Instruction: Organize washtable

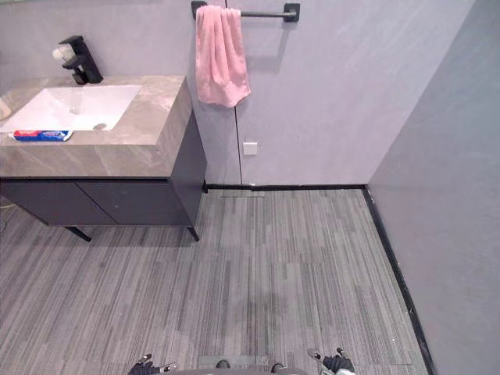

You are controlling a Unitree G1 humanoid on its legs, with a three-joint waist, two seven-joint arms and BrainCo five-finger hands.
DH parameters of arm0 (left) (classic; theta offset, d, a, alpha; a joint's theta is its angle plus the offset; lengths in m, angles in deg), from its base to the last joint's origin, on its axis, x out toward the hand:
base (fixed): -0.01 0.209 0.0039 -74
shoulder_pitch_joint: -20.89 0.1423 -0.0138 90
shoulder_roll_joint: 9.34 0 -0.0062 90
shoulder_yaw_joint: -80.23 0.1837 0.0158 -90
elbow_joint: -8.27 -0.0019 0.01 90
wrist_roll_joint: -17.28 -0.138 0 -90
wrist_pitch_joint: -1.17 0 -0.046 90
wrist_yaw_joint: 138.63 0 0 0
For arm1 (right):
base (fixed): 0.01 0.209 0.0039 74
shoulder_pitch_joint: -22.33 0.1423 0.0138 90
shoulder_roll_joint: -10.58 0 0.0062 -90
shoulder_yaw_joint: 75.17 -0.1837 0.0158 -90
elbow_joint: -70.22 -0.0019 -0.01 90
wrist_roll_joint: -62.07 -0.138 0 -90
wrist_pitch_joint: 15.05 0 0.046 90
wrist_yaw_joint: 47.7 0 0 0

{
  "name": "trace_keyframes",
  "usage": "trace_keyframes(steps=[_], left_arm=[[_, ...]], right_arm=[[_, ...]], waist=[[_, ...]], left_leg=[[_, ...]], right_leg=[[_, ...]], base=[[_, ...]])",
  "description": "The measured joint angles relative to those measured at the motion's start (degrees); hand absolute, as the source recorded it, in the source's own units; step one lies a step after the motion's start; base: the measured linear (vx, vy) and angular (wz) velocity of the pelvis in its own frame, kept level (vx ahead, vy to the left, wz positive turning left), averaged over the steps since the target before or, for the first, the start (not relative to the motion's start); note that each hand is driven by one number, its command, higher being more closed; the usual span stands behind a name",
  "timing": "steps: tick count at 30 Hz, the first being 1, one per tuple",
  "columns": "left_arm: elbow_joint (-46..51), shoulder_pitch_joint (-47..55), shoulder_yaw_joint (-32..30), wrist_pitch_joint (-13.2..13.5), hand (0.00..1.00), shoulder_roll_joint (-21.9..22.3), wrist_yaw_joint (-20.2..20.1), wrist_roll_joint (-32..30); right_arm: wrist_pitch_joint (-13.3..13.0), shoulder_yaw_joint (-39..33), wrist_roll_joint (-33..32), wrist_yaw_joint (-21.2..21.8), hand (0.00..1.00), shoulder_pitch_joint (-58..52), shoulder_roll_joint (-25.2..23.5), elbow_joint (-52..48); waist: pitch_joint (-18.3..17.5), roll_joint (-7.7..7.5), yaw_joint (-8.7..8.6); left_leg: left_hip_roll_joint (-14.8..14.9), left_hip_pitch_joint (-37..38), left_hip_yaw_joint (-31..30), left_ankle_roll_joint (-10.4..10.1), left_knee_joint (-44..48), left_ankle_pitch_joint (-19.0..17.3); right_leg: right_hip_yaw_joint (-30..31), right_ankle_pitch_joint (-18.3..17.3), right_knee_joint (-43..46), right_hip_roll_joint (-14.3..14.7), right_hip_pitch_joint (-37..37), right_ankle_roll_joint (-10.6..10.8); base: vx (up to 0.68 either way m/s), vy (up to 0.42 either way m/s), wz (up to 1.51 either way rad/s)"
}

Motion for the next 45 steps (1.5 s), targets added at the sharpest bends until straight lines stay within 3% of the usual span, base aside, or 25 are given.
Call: trace_keyframes(steps=[12, 22, 30, 34, 37, 40, 41, 43, 45], left_arm=[[0.0, -1.38, -0.08, 0.37, 0.0, 0.5, 0.06, -0.79], [0.0, -1.34, -0.08, 0.36, 0.0, 0.56, 0.12, -0.71], [0.0, -0.99, -0.07, 0.35, 0.0, 0.58, 0.12, -0.44], [0.05, -1.32, -0.11, 0.35, 0.0, 0.43, 0.17, -0.13], [0.29, -2.39, -0.09, 0.39, 0.0, 0.59, 0.18, 0.04], [0.82, -3.66, -0.03, 0.48, 0.0, 0.91, 0.19, 0.39], [1.42, -3.79, 0.04, 0.53, 0.0, 1.08, 0.18, 0.4], [1.86, -3.83, 0.05, 0.53, 0.0, 0.83, 0.23, 0.43], [1.99, -3.44, 0.04, 0.31, 0.0, 0.53, 0.3, 0.45]], right_arm=[[0.0, -3.41, 1.12, -0.1, 0.0, 2.3, -0.13, -0.09], [0.02, -3.55, 0.43, -0.1, 0.0, 2.07, -0.1, -0.08], [0.11, -3.51, -0.13, -0.1, 0.0, 2.22, -0.11, -0.09], [0.19, -3.54, -0.14, -0.1, 0.0, 2.84, -0.11, -0.11], [0.19, -3.53, -0.16, -0.1, 0.0, 2.97, -0.09, -0.29], [0.18, -3.45, -0.17, -0.08, 0.0, 3.1, -0.3, -1.2], [0.15, -3.42, -0.17, -0.07, 0.0, 3.38, -0.64, -1.61], [0.17, -2.9, -0.17, -0.04, 0.0, 3.28, -1.9, -2.93], [0.05, -2.11, -1.32, 0.11, 0.0, 3.37, -2.22, -3.58]], waist=[[1.74, 0.67, -0.04], [1.81, 0.82, -0.06], [1.8, 0.87, 0.11], [1.94, 0.79, 0.6], [2.24, 1.07, 1.42], [3.39, 1.26, 1.51], [4.2, 1.46, 1.59], [4.8, 0.86, 1.62], [5.16, 0.72, 1.59]], left_leg=[[0.17, 2.28, 1.11, -1.47, -0.01, -0.97], [0.19, 2.46, 1.44, -1.42, -0.7, -0.95], [0.51, 1.37, 5.49, -1.28, -1.77, -1.05], [1.13, -1.63, 8.03, -0.17, 1.86, -3.81], [1.47, -2.28, 9.25, 0.28, 5.91, -6.97], [1.59, -2.09, 9.46, 1.02, 9.5, -9.9], [1.72, -1.46, 9.62, 1.51, 10.32, -10.79], [1.62, -0.96, 9.49, 2.21, 12.31, -14.01], [1.31, 1.71, 9.19, 2.18, 13.37, -16.36]], right_leg=[[-0.13, -0.6, -0.35, -0.1, 2.18, 1.6], [0.02, -0.52, -0.44, 0.02, 1.89, 1.46], [3.43, 0.35, -1.17, 0.76, -1.15, 0.14], [6.25, 0.1, 0.69, 1.08, -4.28, 0.49], [6.43, -2.12, 5.32, 0.84, -5.97, 2.12], [5.52, -5.76, 17.77, 0.04, -10.32, 4.65], [4.22, -6.02, 26.02, -0.4, -13.59, 5.05], [0.77, -5.97, 39.35, -2.52, -19.77, 4.55], [-3.52, -9.33, 46.52, -5.13, -24.08, 3.98]], base=[[0.02, -0.018, -0.03], [-0.05, -0.029, -0.02], [-0.03, -0.031, -0.24], [0.09, -0.012, -0.41], [0.11, 0.031, -0.3], [0.07, 0.066, 0.02], [0.08, 0.118, 0.03], [0.1, 0.091, 0.0], [0.2, 0.076, -0.03]])
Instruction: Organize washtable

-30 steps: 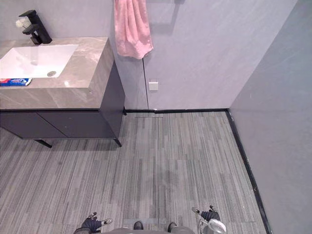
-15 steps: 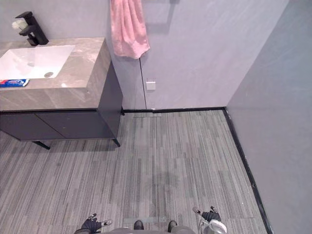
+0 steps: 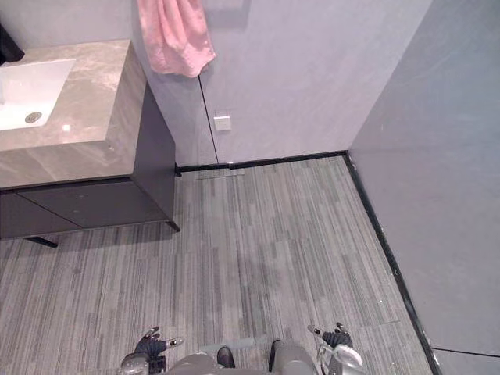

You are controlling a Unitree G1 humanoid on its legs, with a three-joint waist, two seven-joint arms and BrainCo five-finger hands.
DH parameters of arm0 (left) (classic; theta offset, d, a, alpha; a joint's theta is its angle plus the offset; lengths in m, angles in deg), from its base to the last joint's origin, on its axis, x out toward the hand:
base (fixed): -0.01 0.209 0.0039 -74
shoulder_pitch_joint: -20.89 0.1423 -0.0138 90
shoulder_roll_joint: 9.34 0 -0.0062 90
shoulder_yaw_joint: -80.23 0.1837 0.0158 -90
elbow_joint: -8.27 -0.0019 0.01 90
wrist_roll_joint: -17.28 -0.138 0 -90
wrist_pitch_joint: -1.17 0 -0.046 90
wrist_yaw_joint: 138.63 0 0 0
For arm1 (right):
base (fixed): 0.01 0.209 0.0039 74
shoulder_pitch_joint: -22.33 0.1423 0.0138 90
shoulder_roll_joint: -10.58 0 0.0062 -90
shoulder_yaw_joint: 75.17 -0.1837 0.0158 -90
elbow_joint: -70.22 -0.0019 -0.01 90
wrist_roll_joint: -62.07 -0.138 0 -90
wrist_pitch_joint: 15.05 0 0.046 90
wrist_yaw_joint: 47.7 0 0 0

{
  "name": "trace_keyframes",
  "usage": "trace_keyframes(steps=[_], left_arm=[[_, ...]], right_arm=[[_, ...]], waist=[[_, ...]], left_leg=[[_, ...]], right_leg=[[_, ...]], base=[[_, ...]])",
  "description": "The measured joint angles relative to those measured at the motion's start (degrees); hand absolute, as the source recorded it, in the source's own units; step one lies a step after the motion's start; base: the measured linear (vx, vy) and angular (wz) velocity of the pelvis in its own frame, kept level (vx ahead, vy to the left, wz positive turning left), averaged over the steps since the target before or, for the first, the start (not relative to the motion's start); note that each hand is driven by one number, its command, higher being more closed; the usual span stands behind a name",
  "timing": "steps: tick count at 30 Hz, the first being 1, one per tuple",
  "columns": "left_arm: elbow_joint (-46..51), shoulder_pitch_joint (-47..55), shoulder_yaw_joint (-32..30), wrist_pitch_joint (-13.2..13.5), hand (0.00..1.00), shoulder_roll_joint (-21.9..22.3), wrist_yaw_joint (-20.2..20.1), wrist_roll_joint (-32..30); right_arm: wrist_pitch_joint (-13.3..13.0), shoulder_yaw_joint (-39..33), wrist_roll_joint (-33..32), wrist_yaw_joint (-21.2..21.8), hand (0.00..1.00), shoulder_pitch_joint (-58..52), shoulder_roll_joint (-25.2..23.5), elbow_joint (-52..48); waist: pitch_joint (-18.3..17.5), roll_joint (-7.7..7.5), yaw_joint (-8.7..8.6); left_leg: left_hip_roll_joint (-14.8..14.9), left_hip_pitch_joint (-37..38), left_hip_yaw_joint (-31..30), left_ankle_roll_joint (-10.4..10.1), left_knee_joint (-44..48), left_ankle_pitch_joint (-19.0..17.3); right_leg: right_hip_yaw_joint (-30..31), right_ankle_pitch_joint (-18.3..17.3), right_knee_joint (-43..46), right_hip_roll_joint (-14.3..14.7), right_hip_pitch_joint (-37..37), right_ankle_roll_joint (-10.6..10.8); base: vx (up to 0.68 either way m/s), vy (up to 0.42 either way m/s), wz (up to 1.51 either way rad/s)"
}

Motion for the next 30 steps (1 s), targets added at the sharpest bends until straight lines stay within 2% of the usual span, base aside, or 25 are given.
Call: trace_keyframes(steps=[3, 4, 5, 6, 7, 8, 9, 10, 11, 12, 13, 14, 16, 17, 18, 19, 20, 22, 23, 24, 25, 26, 27, 28, 30], left_arm=[[0.01, -1.35, 0.11, 0.08, 0.0, 0.0, -0.02, 0.01], [0.01, -2.33, 0.25, 0.11, 0.0, 0.1, -0.01, 0.0], [-0.07, -2.57, 0.7, 0.13, 0.0, 0.01, -0.05, 0.0], [-0.07, -2.62, 1.05, 0.3, 0.0, -0.3, -0.09, 0.01], [-0.11, -2.53, 0.98, 0.4, 0.0, -0.44, -0.09, 0.0], [-0.56, -2.79, 0.29, 0.48, 0.0, 0.93, -0.04, 0.01], [-0.55, -2.79, 0.01, 0.7, 0.0, 1.19, -0.13, 0.01], [-0.25, -2.78, -0.2, 0.95, 0.0, 1.77, -0.07, 0.06], [-0.2, -2.87, -2.05, 0.98, 0.0, 3.09, -0.14, 0.61], [-0.02, -2.83, -2.76, 0.97, 0.0, 3.67, -0.13, 1.1], [0.92, -2.7, -3.85, 0.99, 0.0, 4.74, -0.22, 1.38], [1.88, -2.67, -3.98, 1.04, 0.0, 5.35, -0.27, 1.65], [4.06, -2.68, -3.97, 1.19, 0.0, 6.24, -0.31, 2.05], [5.47, -2.68, -3.98, 1.44, 0.0, 6.46, -0.29, 2.05], [5.94, -2.73, -3.97, 1.58, 0.0, 6.51, -0.26, 2.06], [5.91, -2.72, -3.96, 1.53, 0.0, 6.64, -0.26, 2.07], [5.99, -2.86, -4.06, 1.54, 0.0, 6.63, -0.21, 2.13], [6.0, -3.39, -4.01, 1.56, 0.0, 6.54, -0.16, 2.12], [5.95, -3.62, -3.84, 1.57, 0.0, 7.0, -0.17, 2.13], [5.9, -3.41, -3.78, 1.59, 0.0, 7.69, -0.18, 2.13], [5.57, -3.14, -3.84, 1.54, 0.0, 7.64, -0.24, 2.17], [5.66, -2.91, -3.82, 1.56, 0.0, 7.02, -0.05, 2.2], [5.39, -2.8, -3.82, 1.52, 0.0, 6.19, -0.08, 2.19], [5.27, -2.74, -3.82, 1.5, 0.0, 6.14, -0.08, 2.2], [4.46, -2.67, -3.75, 1.24, 0.0, 5.93, -0.09, 2.17]], right_arm=[[-0.06, 1.15, 0.03, -0.02, 0.0, 0.69, 0.75, 0.03], [-0.02, 1.33, 0.03, -0.01, 0.0, 1.61, 1.34, 0.15], [0.0, 1.43, 0.07, -0.03, 0.0, 1.75, 1.81, 0.16], [0.0, 1.49, 0.1, -0.03, 0.0, 1.5, 1.8, 0.32], [0.01, 1.47, 0.11, -0.06, 0.0, 0.35, 1.82, 0.72], [0.1, 0.99, 0.12, 0.0, 0.0, 0.28, 2.6, 1.08], [0.04, 0.91, 0.14, -0.22, 0.0, 0.46, 2.6, 0.76], [-0.04, 0.97, 0.12, -0.21, 0.0, 0.54, 2.53, 0.04], [-0.06, 1.12, 0.11, -0.15, 0.0, 0.51, 2.09, -0.45], [-0.05, 1.21, 0.11, -0.17, 0.0, 0.46, 1.71, -0.53], [-0.03, 1.22, 0.03, -0.23, 0.0, 0.21, 0.89, -0.71], [-0.04, 1.25, 0.01, -0.23, 0.0, 0.0, 0.16, -1.59], [-0.26, 1.45, -0.1, -0.29, 0.0, 0.1, -0.93, -3.56], [-0.32, 1.47, -0.52, -0.36, 0.0, 0.16, -1.11, -4.54], [-0.43, 1.46, -0.71, -0.4, 0.0, 0.54, -1.09, -4.57], [-0.5, 1.43, -0.94, -0.44, 0.0, 0.8, -0.9, -4.55], [-0.19, 0.88, -1.11, -0.62, 0.0, 1.17, -1.17, -4.53], [-0.13, 0.83, -1.12, -1.46, 0.0, 0.15, -1.56, -4.56], [-0.13, 0.88, -1.12, -1.49, 0.0, -0.65, -1.53, -4.56], [-0.11, 1.01, -1.12, -1.5, 0.0, -0.98, -1.02, -4.49], [0.01, 1.08, -1.12, -1.52, 0.0, -0.76, -1.11, -4.12], [0.02, 1.61, -1.11, -1.39, 0.0, -1.05, -2.31, -4.13], [-0.01, 1.49, -1.09, -1.41, 0.0, -1.47, -3.33, -4.15], [0.0, 1.49, -1.09, -1.41, 0.0, -1.49, -3.4, -4.15], [-0.01, 1.52, -0.94, -1.39, 0.0, -1.63, -3.38, -4.21]], waist=[[0.04, 0.08, -0.41], [0.45, 0.81, -1.17], [0.8, 1.31, -2.03], [0.64, 0.79, -2.22], [0.24, -0.03, -2.46], [0.16, 1.88, -2.47], [0.04, 2.08, -2.34], [0.1, 2.17, -2.27], [0.29, 2.5, -2.03], [0.36, 2.48, -1.97], [0.45, 2.5, -1.66], [0.68, 2.21, -1.44], [0.74, 1.54, -0.67], [0.54, 1.15, 0.24], [0.57, 1.27, 0.52], [0.71, 1.48, 0.58], [0.83, 1.98, 0.73], [1.25, 1.13, 1.42], [0.93, 1.48, 1.46], [0.18, 2.78, 1.55], [-0.12, 2.75, 1.62], [-1.08, 0.68, 1.55], [-1.76, -0.86, 1.68], [-1.84, -1.02, 1.79], [-1.87, -1.25, 2.99]], left_leg=[[0.33, 2.69, -1.22, -0.29, -2.31, -0.14], [1.26, 3.57, -2.21, -0.52, -3.34, -0.04], [2.1, 4.9, -3.39, -1.92, -4.52, 0.56], [1.82, 5.82, -4.29, -2.69, -4.71, 0.91], [1.63, 6.74, -5.35, -3.98, -4.18, 0.19], [3.67, 7.34, -6.41, -5.61, -2.41, -0.18], [4.41, 6.25, -6.4, -7.35, -0.35, 0.91], [4.98, 3.79, -6.42, -8.54, 6.2, 3.63], [6.64, -0.46, -6.61, -8.43, 17.32, 7.4], [8.06, -2.9, -6.7, -8.65, 23.52, 9.37], [10.59, -5.59, -5.85, -8.33, 33.83, 9.06], [12.44, -7.31, -4.53, -7.95, 39.17, 8.82], [15.08, -12.3, -1.29, -5.69, 44.45, 7.39], [15.19, -16.01, -0.28, -4.82, 44.54, 6.49], [15.13, -18.75, -0.2, -4.85, 43.59, 5.52], [15.15, -20.53, -0.32, -4.77, 42.07, 4.9], [14.56, -22.39, 0.38, -4.84, 37.25, 4.04], [12.26, -23.35, 0.72, -4.87, 27.47, 4.07], [10.74, -22.83, -0.05, -5.79, 19.13, 5.55], [10.34, -22.74, -0.9, -5.51, 12.52, 8.97], [9.58, -21.95, -0.32, -3.09, 12.38, 10.53], [7.49, -21.09, 1.44, -2.25, 11.0, 9.43], [6.04, -20.83, 2.69, -1.46, 11.95, 6.79], [5.89, -20.64, 3.05, -1.36, 12.13, 6.36], [5.04, -17.52, 5.24, -1.11, 11.81, 3.92]], right_leg=[[-3.93, -1.72, -4.78, -0.16, -3.61, -0.83], [-5.69, -0.87, -10.99, 0.7, -5.01, -2.05], [-6.44, 2.37, -19.27, 2.58, -5.02, -3.05], [-5.73, 6.43, -24.74, 3.51, -4.69, -4.4], [-5.44, 12.08, -27.95, 3.84, -4.07, -7.46], [-6.71, 13.05, -25.71, 4.74, -3.37, -8.86], [-7.11, 11.71, -25.4, 4.82, -3.04, -9.47], [-7.33, 10.1, -26.21, 5.04, -1.56, -9.96], [-7.38, 9.26, -28.36, 5.62, 1.63, -10.56], [-7.37, 8.75, -29.75, 5.9, 3.86, -10.51], [-7.52, 8.35, -31.85, 6.69, 8.55, -10.76], [-7.43, 8.24, -33.04, 7.06, 11.84, -10.93], [-6.73, 7.55, -35.09, 7.08, 17.16, -11.44], [-5.51, 6.14, -36.3, 6.83, 18.6, -10.59], [-5.21, 4.91, -37.28, 6.72, 19.54, -9.47], [-5.05, 4.76, -37.44, 6.87, 19.79, -9.21], [-4.63, 4.6, -37.64, 6.41, 20.84, -8.93], [-4.06, 3.45, -37.82, 4.66, 22.96, -7.14], [-3.94, 2.14, -37.78, 3.92, 23.51, -5.38], [-3.32, 0.89, -37.35, 4.28, 23.43, -4.12], [-2.15, -0.09, -36.66, 3.27, 23.62, -3.25], [-1.29, -0.73, -36.9, 1.32, 23.4, -2.25], [-0.74, -1.09, -36.38, -0.48, 23.38, -1.63], [-0.62, -1.1, -36.08, -0.8, 23.37, -1.57], [1.52, -1.08, -29.04, -2.59, 21.57, -1.52]], base=[[0.33, 0.012, 0.25], [0.41, -0.048, 0.54], [0.57, -0.101, 0.64], [0.45, -0.106, 0.63], [0.71, -0.183, 0.51], [0.57, -0.168, 0.38], [0.68, -0.233, 0.2], [0.55, -0.226, 0.05], [0.55, -0.225, 0.07], [0.51, -0.181, 0.08], [0.47, -0.143, 0.11], [0.44, -0.125, 0.05], [0.35, -0.069, -0.13], [0.3, -0.022, -0.31], [0.22, 0.013, -0.3], [0.25, 0.098, -0.21], [0.24, 0.128, -0.16], [0.27, 0.196, -0.09], [0.27, 0.29, -0.07], [0.23, 0.286, -0.16], [0.26, 0.307, -0.25], [0.36, 0.284, -0.27], [0.29, 0.213, -0.21], [0.3, 0.189, -0.36], [0.3, 0.23, -0.51]])
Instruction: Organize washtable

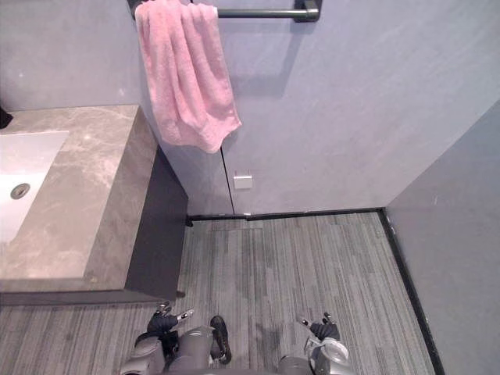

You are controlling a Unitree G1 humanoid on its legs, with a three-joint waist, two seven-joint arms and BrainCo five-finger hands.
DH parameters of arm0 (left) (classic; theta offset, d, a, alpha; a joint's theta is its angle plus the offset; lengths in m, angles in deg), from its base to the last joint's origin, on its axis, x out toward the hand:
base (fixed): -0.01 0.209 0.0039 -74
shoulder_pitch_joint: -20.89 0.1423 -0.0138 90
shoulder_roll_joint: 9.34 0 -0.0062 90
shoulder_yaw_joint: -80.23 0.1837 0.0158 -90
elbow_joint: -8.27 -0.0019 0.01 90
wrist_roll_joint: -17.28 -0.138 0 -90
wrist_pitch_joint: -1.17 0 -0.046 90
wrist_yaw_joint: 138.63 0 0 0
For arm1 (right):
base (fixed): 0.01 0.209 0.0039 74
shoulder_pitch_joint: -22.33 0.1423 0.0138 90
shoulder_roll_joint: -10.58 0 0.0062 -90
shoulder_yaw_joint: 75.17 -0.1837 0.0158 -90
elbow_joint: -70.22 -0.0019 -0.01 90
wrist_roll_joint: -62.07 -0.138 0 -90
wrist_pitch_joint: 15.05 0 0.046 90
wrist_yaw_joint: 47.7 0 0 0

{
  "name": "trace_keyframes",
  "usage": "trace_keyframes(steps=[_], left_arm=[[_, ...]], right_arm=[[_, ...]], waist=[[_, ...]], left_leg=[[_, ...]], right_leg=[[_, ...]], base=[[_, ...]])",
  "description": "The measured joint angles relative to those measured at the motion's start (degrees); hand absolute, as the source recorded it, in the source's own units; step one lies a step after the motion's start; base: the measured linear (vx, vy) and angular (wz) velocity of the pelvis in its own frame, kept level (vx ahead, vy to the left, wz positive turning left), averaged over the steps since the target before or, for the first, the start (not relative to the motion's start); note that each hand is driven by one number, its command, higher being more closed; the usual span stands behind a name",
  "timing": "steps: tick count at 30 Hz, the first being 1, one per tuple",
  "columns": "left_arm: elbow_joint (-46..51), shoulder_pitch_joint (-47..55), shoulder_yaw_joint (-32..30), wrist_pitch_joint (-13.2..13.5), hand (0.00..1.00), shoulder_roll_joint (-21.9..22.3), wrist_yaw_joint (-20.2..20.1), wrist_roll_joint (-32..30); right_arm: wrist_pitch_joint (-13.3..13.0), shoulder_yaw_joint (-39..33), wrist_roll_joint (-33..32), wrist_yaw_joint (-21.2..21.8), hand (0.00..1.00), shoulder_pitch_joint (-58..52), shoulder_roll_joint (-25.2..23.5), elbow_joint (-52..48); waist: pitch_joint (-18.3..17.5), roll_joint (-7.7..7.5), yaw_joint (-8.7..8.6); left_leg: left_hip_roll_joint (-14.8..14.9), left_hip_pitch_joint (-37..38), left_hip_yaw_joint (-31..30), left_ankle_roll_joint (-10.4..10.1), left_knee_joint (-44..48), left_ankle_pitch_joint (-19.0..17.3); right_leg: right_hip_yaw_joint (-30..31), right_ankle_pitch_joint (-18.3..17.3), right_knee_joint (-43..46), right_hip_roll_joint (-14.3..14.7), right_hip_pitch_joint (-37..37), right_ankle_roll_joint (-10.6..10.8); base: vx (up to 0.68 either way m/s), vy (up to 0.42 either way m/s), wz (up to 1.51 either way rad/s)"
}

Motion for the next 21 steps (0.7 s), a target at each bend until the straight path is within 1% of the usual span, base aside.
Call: trace_keyframes(steps=[1, 2, 3, 4, 5, 6, 7, 8, 9, 10, 11, 12, 13, 14, 16, 17, 18, 19, 20, 21], left_arm=[[-0.12, 0.27, 0.56, -0.02, 0.0, -0.2, 0.01, 0.01], [-0.34, 0.62, 2.1, -0.06, 0.0, -0.96, -0.03, 0.02], [-0.5, 0.64, 2.71, -0.07, 0.0, -1.3, -0.07, 0.01], [-0.72, 0.59, 2.71, -0.13, 0.0, -1.53, -0.08, 0.03], [-0.87, 0.61, 2.66, -0.28, 0.0, -1.64, 0.0, 0.03], [-0.89, 0.58, 2.6, -0.35, 0.0, -1.67, 0.0, 0.06], [-0.9, 0.5, 2.54, -0.35, 0.0, -1.65, 0.0, 0.06], [-0.95, 0.44, 2.54, -0.35, 0.0, -1.59, 0.0, 0.07], [-1.28, 0.24, 2.55, -0.33, 0.0, -1.56, -0.01, 0.06], [-1.81, -0.08, 2.57, -0.32, 0.0, -1.61, -0.02, 0.06], [-2.63, -0.18, 2.61, -0.3, 0.0, -2.28, -0.08, 0.06], [-3.22, -0.36, 2.55, -0.25, 0.0, -2.33, -0.15, 0.03], [-4.0, -1.0, 2.37, -0.28, 0.0, -0.8, -0.17, 0.02], [-4.22, -0.95, 2.32, -0.28, 0.0, -0.18, -0.15, 0.02], [-4.21, -1.31, 1.93, -0.3, 0.0, 0.77, -0.18, 0.02], [-4.14, -1.82, 1.43, -0.31, 0.0, 1.29, -0.17, -0.03], [-4.14, -2.07, 1.37, -0.31, 0.0, 1.48, -0.19, -0.06], [-3.66, -2.34, 1.36, -0.25, 0.0, 1.89, -0.32, -0.13], [-2.79, -2.28, 1.34, -0.21, 0.0, 2.34, -0.36, -0.14], [-2.45, -2.22, 1.3, -0.2, 0.0, 2.53, -0.36, -0.15]], right_arm=[[0.01, 0.23, 0.08, 0.03, 0.0, -0.24, -0.02, -0.01], [0.01, 1.78, 0.76, 0.11, 0.0, -0.36, 0.05, -0.05], [-0.04, 2.19, 1.07, 0.22, 0.0, -0.58, -0.03, -0.11], [0.02, 2.21, 1.17, 0.22, 0.0, -0.25, 0.06, -0.23], [-0.03, 2.21, 1.2, 0.23, 0.0, -0.05, 0.08, -0.33], [-0.04, 2.2, 1.23, 0.24, 0.0, -0.03, 0.07, -0.33], [-0.06, 2.21, 1.23, 0.25, 0.0, 0.05, 0.12, -0.26], [-0.07, 2.21, 1.25, 0.26, 0.0, 0.21, 0.27, -0.18], [-0.08, 2.22, 1.27, 0.27, 0.0, 0.32, 0.48, -0.14], [-0.08, 2.22, 1.28, 0.28, 0.0, 0.38, 0.76, -0.1], [-0.04, 2.21, 1.5, 0.28, 0.0, 0.13, 1.07, 0.26], [-0.02, 2.13, 1.97, 0.31, 0.0, -1.07, 1.64, 1.32], [0.0, 1.49, 1.7, 0.28, 0.0, -0.33, 2.97, 1.82], [-0.01, 1.42, 1.85, 0.32, 0.0, 0.15, 3.64, 1.94], [-0.01, 0.89, 2.34, 0.33, 0.0, 0.55, 3.8, 2.05], [0.05, 0.71, 2.33, 0.31, 0.0, 0.32, 3.41, 2.34], [0.03, 0.6, 2.3, 0.31, 0.0, 0.0, 3.35, 2.29], [-0.03, 1.35, 2.3, 0.26, 0.0, -0.43, 2.85, 1.95], [-0.06, 2.11, 2.3, 0.24, 0.0, -0.31, 2.55, 1.9], [-0.09, 2.12, 2.3, 0.22, 0.0, -0.14, 2.47, 1.79]], waist=[[-0.03, 0.02, 0.15], [-0.21, -0.29, -0.05], [-0.29, -0.46, -0.33], [-0.26, -0.49, -1.06], [-0.21, -0.42, -1.68], [-0.19, -0.41, -1.93], [-0.16, -0.42, -1.88], [-0.05, -0.29, -2.01], [0.01, -0.19, -2.52], [0.09, -0.06, -3.21], [-0.16, -0.57, -3.28], [-0.13, -1.53, -3.42], [-0.31, 1.18, -2.91], [-0.22, 2.0, -2.92], [-0.31, 3.29, -3.29], [-0.27, 3.37, -3.31], [-0.12, 3.39, -3.13], [0.2, 2.81, -3.23], [0.55, 2.27, -3.08], [0.53, 2.34, -2.87]], left_leg=[[-0.42, 2.61, 1.16, 0.18, -0.86, -1.23], [-1.2, 4.83, 1.39, 0.37, -1.71, -2.23], [-1.43, 5.77, 1.37, 0.54, -1.85, -2.69], [-1.5, 7.72, 1.38, 1.07, -1.94, -3.41], [-1.51, 9.21, 1.32, 1.01, -2.31, -4.03], [-1.52, 11.58, 1.38, 0.81, -3.65, -4.37], [-1.52, 12.86, 1.26, 0.8, -4.5, -4.36], [-1.12, 15.42, 1.06, 0.69, -6.2, -4.28], [-0.73, 17.11, 0.59, 0.49, -7.37, -4.16], [-0.5, 18.4, -0.07, 0.32, -8.26, -4.08], [-1.23, 19.72, -1.31, -1.2, -9.9, -3.29], [-2.73, 21.24, -3.64, -2.46, -11.55, -2.96], [-0.51, 22.13, -4.62, -4.5, -12.45, -2.08], [0.03, 22.16, -5.24, -6.14, -12.72, -0.98], [1.08, 22.24, -5.88, -7.47, -12.56, 0.32], [2.02, 22.06, -6.53, -8.44, -10.35, 1.58], [2.78, 21.38, -6.78, -8.74, -7.64, 2.08], [4.86, 17.55, -8.37, -9.05, 4.79, 3.29], [6.97, 13.08, -8.75, -8.7, 15.21, 2.93], [7.93, 10.95, -8.64, -7.96, 19.34, 2.14]], right_leg=[[0.99, 0.59, 9.01, -1.24, -3.6, 1.11], [1.42, 2.1, 19.09, -2.66, -7.56, 3.59], [1.6, 2.33, 23.34, -3.24, -9.36, 3.95], [1.2, 2.1, 29.51, -3.56, -12.65, 3.56], [-0.07, 1.8, 32.09, -3.85, -14.52, 3.04], [-2.11, 0.9, 33.29, -3.89, -17.07, 1.57], [-3.57, 0.33, 33.0, -3.64, -18.15, 0.89], [-5.81, -1.1, 30.19, -2.42, -20.02, -0.05], [-6.96, -1.37, 25.61, -0.88, -21.39, -0.75], [-7.32, -1.17, 20.54, 0.52, -22.16, -0.93], [-6.78, 2.73, 10.88, 2.49, -22.12, -1.53], [-4.66, 11.27, 5.86, 3.13, -21.72, -5.53], [-5.58, 10.56, 6.62, 4.33, -21.32, -6.13], [-5.95, 8.9, 6.6, 4.67, -21.15, -6.27], [-7.52, 7.42, 6.58, 5.19, -20.48, -7.05], [-8.27, 6.88, 5.75, 5.66, -18.69, -7.33], [-8.63, 6.74, 4.59, 6.07, -16.86, -7.44], [-9.24, 6.03, 1.03, 6.44, -12.0, -7.17], [-9.41, 5.93, -1.03, 6.74, -9.33, -7.2], [-9.45, 5.88, -1.76, 6.79, -8.2, -7.29]], base=[[0.36, 0.256, -0.41], [0.24, 0.156, -0.22], [0.34, 0.12, 0.03], [0.29, 0.062, 0.13], [0.5, 0.068, 0.15], [0.37, 0.012, 0.15], [0.46, -0.023, 0.1], [0.41, -0.073, 0.13], [0.41, -0.101, 0.26], [0.43, -0.135, 0.45], [0.44, -0.149, 0.66], [0.62, -0.188, 0.45], [0.53, -0.183, 0.27], [0.43, -0.163, -0.01], [0.31, -0.16, 0.21], [0.31, -0.157, 0.3], [0.34, -0.198, 0.38], [0.33, -0.192, 0.28], [0.28, -0.153, 0.22], [0.17, -0.042, 0.06]])
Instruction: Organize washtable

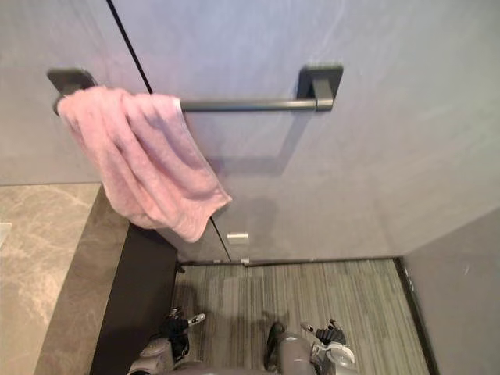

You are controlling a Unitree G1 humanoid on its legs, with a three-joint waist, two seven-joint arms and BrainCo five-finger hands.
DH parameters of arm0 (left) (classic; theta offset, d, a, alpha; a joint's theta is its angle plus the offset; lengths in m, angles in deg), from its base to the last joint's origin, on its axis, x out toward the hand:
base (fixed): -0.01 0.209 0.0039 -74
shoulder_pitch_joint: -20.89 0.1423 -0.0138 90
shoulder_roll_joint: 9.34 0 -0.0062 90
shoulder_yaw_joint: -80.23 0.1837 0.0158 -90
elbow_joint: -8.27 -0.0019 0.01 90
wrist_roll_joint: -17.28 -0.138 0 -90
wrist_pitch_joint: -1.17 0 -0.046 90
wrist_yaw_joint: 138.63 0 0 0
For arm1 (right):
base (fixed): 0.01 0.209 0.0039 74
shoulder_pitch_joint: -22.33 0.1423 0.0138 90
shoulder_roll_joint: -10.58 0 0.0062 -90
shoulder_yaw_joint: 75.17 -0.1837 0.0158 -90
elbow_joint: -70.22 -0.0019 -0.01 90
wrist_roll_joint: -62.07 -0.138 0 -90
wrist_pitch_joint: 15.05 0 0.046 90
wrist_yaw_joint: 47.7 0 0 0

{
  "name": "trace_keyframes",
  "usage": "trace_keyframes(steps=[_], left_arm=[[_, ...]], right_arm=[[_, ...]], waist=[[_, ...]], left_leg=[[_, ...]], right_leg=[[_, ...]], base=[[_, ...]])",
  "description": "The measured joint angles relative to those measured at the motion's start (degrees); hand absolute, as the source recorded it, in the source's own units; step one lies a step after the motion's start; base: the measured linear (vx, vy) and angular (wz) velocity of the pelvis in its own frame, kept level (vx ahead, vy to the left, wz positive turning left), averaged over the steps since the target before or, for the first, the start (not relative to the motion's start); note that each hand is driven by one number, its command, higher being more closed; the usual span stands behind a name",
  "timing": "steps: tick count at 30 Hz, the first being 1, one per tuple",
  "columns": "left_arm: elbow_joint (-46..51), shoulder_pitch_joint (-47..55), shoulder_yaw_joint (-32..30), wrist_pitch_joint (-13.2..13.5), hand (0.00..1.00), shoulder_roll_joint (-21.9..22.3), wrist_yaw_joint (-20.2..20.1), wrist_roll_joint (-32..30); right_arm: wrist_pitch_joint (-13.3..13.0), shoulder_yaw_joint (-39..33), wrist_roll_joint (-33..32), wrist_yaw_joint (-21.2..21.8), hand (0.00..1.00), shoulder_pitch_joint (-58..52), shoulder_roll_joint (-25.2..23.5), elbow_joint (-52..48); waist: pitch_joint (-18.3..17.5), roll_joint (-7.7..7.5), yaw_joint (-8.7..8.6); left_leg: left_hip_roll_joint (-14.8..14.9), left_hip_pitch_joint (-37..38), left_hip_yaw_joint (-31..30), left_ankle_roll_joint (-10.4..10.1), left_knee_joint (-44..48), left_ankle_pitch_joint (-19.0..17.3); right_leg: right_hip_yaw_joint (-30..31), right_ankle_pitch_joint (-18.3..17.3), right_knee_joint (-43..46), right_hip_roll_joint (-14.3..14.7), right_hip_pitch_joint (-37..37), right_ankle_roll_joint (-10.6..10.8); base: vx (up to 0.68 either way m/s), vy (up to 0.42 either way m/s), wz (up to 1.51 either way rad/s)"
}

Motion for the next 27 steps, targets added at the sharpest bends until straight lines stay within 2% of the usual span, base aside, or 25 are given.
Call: trace_keyframes(steps=[1, 3, 4, 5, 6, 8, 9, 12, 16, 20, 27], left_arm=[[0.24, 0.1, -0.64, 0.0, 0.0, 0.56, 0.04, -0.01], [1.24, 0.43, -1.2, 0.0, 0.0, 0.87, 0.1, 0.01], [1.62, 0.48, -1.49, 0.01, 0.0, 0.86, 0.18, 0.05], [1.64, 0.5, -1.73, 0.0, 0.0, 0.94, 0.31, 0.07], [1.55, 0.69, -1.8, -0.01, 0.0, 0.97, 0.33, 0.09], [1.42, 0.92, -1.95, -0.03, 0.0, 0.46, 0.39, 0.07], [1.41, 1.09, -1.99, -0.05, 0.0, 0.28, 0.38, 0.06], [1.24, 2.14, -2.11, -0.09, 0.0, -0.91, 0.42, 0.03], [0.38, 2.87, -2.09, -0.1, 0.0, -1.31, 0.41, 0.0], [-0.53, 2.97, -1.93, -0.06, 0.0, -2.23, 0.47, 0.07], [2.07, 4.28, 0.92, 0.52, 0.0, -3.16, 1.56, 3.42]], right_arm=[[-0.07, -0.21, 0.0, -0.08, 0.0, 0.06, -0.18, -0.44], [-0.03, -0.33, -0.04, -0.16, 0.0, 0.14, -0.39, -0.7], [-0.03, -0.52, -0.04, -0.2, 0.0, 0.12, -0.67, -0.91], [-0.01, -0.68, -0.05, -0.26, 0.0, -0.07, -0.69, -1.0], [0.02, -0.83, -0.04, -0.27, 0.0, -0.1, -0.49, -0.98], [0.07, -1.25, -0.02, -0.3, 0.0, -0.7, -1.34, -1.5], [0.07, -1.25, 0.01, -0.28, 0.0, -1.24, -1.53, -1.49], [0.06, -1.25, 0.09, -0.27, 0.0, -1.84, -1.86, -1.35], [0.01, -1.76, 0.96, -0.27, 0.0, -2.28, -1.67, -0.87], [-0.01, -2.73, 1.64, -0.28, 0.0, -2.37, -1.18, 1.78], [-0.02, -2.27, 3.26, -0.32, 0.0, -2.28, 0.5, 3.82]], waist=[[0.12, -0.45, 0.03], [0.06, -0.23, 0.31], [0.07, -0.24, 0.54], [-0.35, 0.49, 0.69], [-0.77, 1.23, 0.71], [-1.35, -0.43, 0.82], [-1.5, -0.92, 0.94], [-1.89, -1.3, 1.35], [-2.58, -1.0, 1.3], [-2.75, -1.56, 1.2], [-3.1, -2.07, 1.18]], left_leg=[[0.93, -3.9, 0.76, 1.41, 3.14, -1.17], [0.96, -7.0, 1.67, 2.52, -0.41, -1.83], [0.67, -7.88, 1.87, 2.55, -4.51, -1.82], [-0.14, -8.03, 1.42, 2.86, -14.62, 1.06], [-0.36, -7.78, 1.49, 2.72, -16.83, 1.13], [-3.04, -5.69, 1.51, 2.96, -21.93, 1.26], [-3.49, -5.5, 1.8, 3.22, -22.58, 1.44], [-5.21, -2.52, 2.6, 3.77, -25.83, 2.12], [-7.09, 0.69, 2.74, 3.83, -31.86, 4.84], [-8.31, 3.18, 1.38, 3.56, -37.94, 8.24], [-9.61, 4.62, -1.53, 4.47, -42.99, 11.14]], right_leg=[[-0.36, 0.01, -1.42, -0.03, 2.34, 0.01], [-0.03, 0.02, -2.3, -0.11, 3.79, 0.04], [0.44, 0.0, -2.44, -0.15, 4.01, 0.23], [1.34, -0.34, -2.2, 0.1, 4.09, 1.84], [1.81, -0.66, -1.84, 0.16, 3.83, 2.41], [2.49, -0.01, -3.23, -1.27, 3.94, 4.27], [2.55, 0.19, -3.61, -1.72, 3.95, 4.61], [2.91, 0.82, -5.83, -2.69, 6.29, 5.56], [2.77, 1.67, -8.11, -3.07, 8.0, 5.82], [1.93, 2.52, -9.93, -2.6, 9.26, 5.62], [1.5, 4.25, -12.15, -2.22, 9.96, 5.62]], base=[[0.17, 0.002, -0.03], [0.15, 0.052, -0.13], [0.12, 0.124, -0.36], [0.12, 0.142, -0.37], [0.13, 0.163, -0.26], [0.13, 0.154, 0.02], [0.08, 0.118, 0.07], [0.05, 0.076, 0.0], [0.03, 0.004, 0.03], [-0.01, -0.024, 0.13], [-0.06, -0.007, 0.09]])
